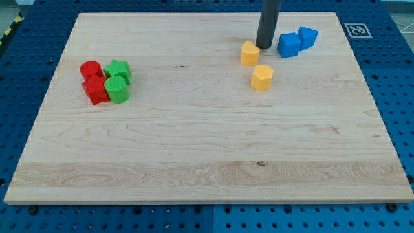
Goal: Push yellow heart closer to yellow hexagon
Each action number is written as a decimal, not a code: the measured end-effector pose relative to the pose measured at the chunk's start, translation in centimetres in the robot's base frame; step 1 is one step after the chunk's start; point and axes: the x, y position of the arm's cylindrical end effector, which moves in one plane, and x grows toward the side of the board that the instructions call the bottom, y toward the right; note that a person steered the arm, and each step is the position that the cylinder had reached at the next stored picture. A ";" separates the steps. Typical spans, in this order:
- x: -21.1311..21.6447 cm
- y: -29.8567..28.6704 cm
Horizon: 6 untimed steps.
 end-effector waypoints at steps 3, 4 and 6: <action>8.7 -2.7; 7.0 -2.4; 2.8 -9.2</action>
